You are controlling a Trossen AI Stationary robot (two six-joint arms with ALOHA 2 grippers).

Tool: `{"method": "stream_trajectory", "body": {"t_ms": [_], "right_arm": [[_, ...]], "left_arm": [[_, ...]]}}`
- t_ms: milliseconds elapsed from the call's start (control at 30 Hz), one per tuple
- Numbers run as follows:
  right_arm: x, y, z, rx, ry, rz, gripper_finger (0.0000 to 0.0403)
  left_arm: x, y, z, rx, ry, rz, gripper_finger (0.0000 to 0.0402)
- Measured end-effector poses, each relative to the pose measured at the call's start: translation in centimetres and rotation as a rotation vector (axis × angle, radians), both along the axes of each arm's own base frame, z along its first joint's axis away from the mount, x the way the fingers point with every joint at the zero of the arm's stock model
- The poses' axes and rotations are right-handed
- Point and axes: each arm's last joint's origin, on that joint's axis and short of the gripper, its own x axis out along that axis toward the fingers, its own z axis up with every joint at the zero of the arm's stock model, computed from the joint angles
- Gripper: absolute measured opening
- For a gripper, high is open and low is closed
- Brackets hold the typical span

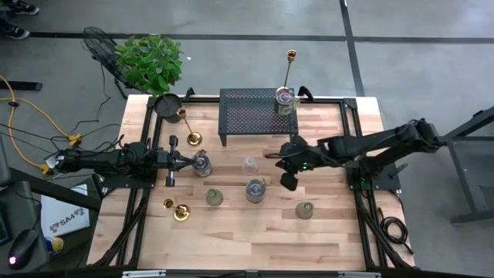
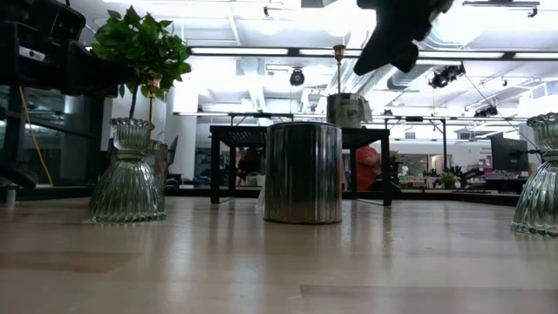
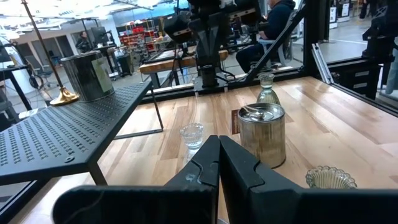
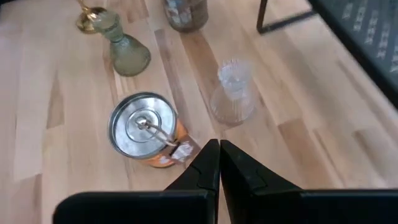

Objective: Pick & Place candle stick holders
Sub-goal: Put the bottom silver scented candle on the shelf aligned with the other silver scented candle on the shelf

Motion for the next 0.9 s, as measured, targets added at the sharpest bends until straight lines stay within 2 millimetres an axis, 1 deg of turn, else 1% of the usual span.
{"method": "stream_trajectory", "body": {"t_ms": [133,200,267,367,567,667,767,900], "right_arm": [[1.7,0.2,0.2,0.068,0.080,-0.087,0.0009],[2.6,0.4,0.1,0.114,0.118,-0.115,0.0019],[3.5,0.7,-0.3,0.170,0.156,-0.126,0.0038],[4.7,1.2,-1.1,0.249,0.223,-0.126,0.0082],[6.3,2.4,-3.1,0.330,0.309,-0.187,0.0184],[7.1,2.7,-4.0,0.366,0.338,-0.207,0.0218],[7.7,2.8,-4.9,0.383,0.363,-0.239,0.0233],[7.9,2.8,-5.6,0.385,0.383,-0.254,0.0234]], "left_arm": [[0.0,0.0,0.0,0.000,0.000,0.000,0.0000],[0.0,0.0,0.0,0.000,0.000,0.000,0.0000],[0.0,0.0,0.0,0.000,0.000,0.000,0.0000],[0.0,0.0,0.0,0.000,0.000,0.000,0.0000],[0.0,0.0,0.0,0.000,0.000,0.000,0.0000],[0.0,0.0,0.0,0.000,0.000,0.000,0.0000],[0.0,0.0,0.0,0.000,0.001,0.000,0.0000],[0.0,0.0,0.0,0.000,0.001,0.001,0.0000]]}}
